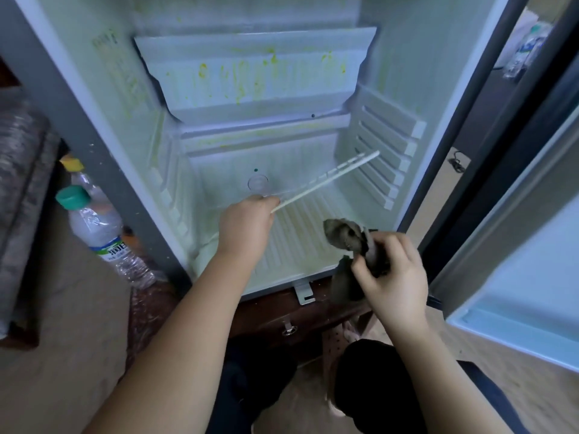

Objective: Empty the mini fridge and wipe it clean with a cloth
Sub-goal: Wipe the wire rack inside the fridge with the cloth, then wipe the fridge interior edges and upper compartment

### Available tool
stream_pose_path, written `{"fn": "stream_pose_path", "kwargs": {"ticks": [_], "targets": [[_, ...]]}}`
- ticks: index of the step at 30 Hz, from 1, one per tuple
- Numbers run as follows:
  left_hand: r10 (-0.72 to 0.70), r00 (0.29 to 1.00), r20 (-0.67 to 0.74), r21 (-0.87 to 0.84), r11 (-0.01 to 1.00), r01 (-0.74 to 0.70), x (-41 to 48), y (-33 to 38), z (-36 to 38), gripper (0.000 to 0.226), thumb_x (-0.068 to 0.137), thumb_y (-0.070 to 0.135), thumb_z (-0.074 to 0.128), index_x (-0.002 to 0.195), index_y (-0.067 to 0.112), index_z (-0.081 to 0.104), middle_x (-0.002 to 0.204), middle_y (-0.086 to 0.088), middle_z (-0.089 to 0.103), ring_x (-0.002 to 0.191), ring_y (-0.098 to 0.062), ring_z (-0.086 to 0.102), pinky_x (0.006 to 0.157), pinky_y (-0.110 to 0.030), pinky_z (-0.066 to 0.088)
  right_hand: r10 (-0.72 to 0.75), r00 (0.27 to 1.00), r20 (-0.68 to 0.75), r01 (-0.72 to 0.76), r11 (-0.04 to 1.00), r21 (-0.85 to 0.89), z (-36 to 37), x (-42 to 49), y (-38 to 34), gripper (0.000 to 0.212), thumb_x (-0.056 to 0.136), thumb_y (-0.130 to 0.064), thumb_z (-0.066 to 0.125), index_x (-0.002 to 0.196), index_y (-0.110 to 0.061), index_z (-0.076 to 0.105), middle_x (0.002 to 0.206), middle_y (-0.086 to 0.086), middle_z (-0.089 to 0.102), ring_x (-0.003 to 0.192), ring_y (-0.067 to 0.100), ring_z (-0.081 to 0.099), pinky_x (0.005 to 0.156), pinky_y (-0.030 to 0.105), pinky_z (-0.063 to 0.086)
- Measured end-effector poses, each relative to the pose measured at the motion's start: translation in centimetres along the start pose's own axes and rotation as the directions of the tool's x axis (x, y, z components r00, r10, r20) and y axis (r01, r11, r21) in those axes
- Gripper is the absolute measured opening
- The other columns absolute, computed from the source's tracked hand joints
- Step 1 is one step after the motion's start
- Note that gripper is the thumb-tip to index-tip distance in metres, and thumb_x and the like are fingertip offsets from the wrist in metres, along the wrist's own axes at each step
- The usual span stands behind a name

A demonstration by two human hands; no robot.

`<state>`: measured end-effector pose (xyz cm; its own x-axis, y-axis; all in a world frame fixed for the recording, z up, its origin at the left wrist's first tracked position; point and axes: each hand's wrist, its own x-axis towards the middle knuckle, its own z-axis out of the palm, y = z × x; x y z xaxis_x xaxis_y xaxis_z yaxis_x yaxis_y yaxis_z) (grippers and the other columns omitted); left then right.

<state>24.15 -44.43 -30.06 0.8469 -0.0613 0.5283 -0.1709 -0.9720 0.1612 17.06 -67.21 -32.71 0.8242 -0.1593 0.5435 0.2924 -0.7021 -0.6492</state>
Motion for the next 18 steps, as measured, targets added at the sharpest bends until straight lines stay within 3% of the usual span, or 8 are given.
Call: {"fn": "stream_pose_path", "kwargs": {"ticks": [4, 7, 13, 18], "targets": [[-0.001, 0.995, 0.098, -0.014, 1.0, 0.002, -1.6, 0.8, 0.7, 0.027, 0.051, -0.007, 0.081, 0.068, 0.01, 0.068, 0.058, -0.007, 0.059, 0.041, -0.028, 0.056, 0.037, -0.025, 0.036, 0.011, 0.988, -0.153, -0.005, 0.999, 0.039, -0.7, 0.1, 0.1, 0.031, 0.078, -0.031, 0.057, 0.1, -0.012, 0.064, 0.102, -0.002, 0.058, 0.097, 0.017, 0.055, 0.076, 0.016, 0.037], [0.001, 0.99, 0.139, 0.039, 0.999, -0.007, -3.2, 1.9, 0.7, 0.034, 0.043, -0.007, 0.08, 0.067, 0.01, 0.063, 0.06, -0.004, 0.055, 0.038, -0.025, 0.052, 0.035, -0.021, 0.023, -0.031, 0.98, -0.196, 0.038, 0.999, 0.03, -0.8, 0.1, 0.2, 0.03, 0.078, -0.029, 0.057, 0.099, -0.008, 0.064, 0.101, 0.004, 0.059, 0.097, 0.023, 0.057, 0.079, 0.018, 0.037], [0.016, 0.986, 0.166, 0.049, 0.998, -0.025, -5.4, 3.0, 1.3, 0.046, 0.036, -0.011, 0.081, 0.072, 0.009, 0.06, 0.065, -0.005, 0.05, 0.042, -0.022, 0.047, 0.035, -0.019, 0.021, -0.061, 0.992, -0.111, 0.063, 0.998, 0.019, 0.1, 0.0, 0.8, 0.032, 0.079, -0.031, 0.058, 0.101, -0.01, 0.065, 0.102, 0.002, 0.059, 0.095, 0.019, 0.056, 0.073, 0.022, 0.04], [0.014, 0.989, 0.148, 0.092, 0.995, -0.028, -6.3, 3.4, 1.4, 0.05, 0.031, -0.01, 0.081, 0.071, 0.011, 0.059, 0.066, -0.003, 0.049, 0.044, -0.02, 0.046, 0.036, -0.02, 0.018, -0.066, 0.997, -0.051, 0.062, 0.996, -0.068, 1.4, 0.3, 1.3, 0.031, 0.074, -0.015, 0.076, 0.103, -0.01, 0.065, 0.109, 0.002, 0.057, 0.094, 0.024, 0.06, 0.059, 0.028, 0.048]]}}
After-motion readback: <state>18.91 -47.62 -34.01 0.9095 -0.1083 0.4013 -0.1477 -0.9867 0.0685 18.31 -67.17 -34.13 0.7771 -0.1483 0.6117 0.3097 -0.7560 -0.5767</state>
